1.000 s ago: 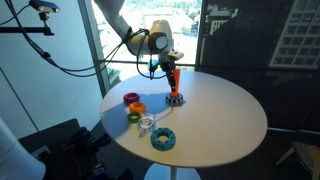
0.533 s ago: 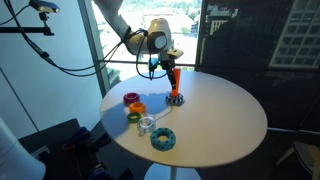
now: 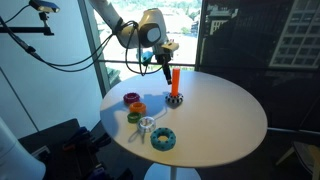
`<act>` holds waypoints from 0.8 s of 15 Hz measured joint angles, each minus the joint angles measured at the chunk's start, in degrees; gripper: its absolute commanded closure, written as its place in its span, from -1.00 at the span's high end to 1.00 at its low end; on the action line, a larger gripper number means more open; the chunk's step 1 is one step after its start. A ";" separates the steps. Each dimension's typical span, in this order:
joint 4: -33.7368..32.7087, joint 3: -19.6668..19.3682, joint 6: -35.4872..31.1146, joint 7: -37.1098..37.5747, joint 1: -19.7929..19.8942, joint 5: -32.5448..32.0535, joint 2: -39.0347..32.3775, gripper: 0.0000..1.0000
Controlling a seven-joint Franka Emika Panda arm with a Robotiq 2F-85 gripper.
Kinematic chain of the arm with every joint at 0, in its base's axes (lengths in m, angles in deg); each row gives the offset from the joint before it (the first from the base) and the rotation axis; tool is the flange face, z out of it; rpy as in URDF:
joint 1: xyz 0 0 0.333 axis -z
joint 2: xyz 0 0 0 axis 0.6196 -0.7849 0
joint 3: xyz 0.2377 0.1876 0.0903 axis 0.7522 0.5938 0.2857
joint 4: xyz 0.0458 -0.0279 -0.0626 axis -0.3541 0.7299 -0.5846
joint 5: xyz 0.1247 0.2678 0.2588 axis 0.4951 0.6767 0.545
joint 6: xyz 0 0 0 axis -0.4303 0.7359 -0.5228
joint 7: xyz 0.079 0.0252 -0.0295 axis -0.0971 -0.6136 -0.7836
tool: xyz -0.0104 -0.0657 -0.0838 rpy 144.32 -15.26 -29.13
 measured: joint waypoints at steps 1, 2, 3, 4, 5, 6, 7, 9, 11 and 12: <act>0.66 0.00 0.11 0.35 0.00 0.00 0.35 1.00; 1.07 -0.01 0.43 0.63 0.00 0.00 0.45 1.00; 1.39 -0.01 0.99 0.91 0.01 0.00 0.45 1.00; 1.67 -0.01 1.63 1.10 0.01 0.00 0.43 1.00; 1.89 -0.01 2.30 1.30 0.01 0.00 0.38 1.00; 2.00 -0.01 2.94 1.40 0.01 0.00 0.26 1.00; 2.01 0.00 3.37 1.49 0.01 0.00 0.10 1.00; 1.98 0.02 3.48 1.75 0.01 0.00 -0.48 1.00; 1.66 0.06 3.48 2.31 0.01 0.00 -1.36 1.00; 1.37 0.07 3.48 2.59 0.01 0.00 -1.89 1.00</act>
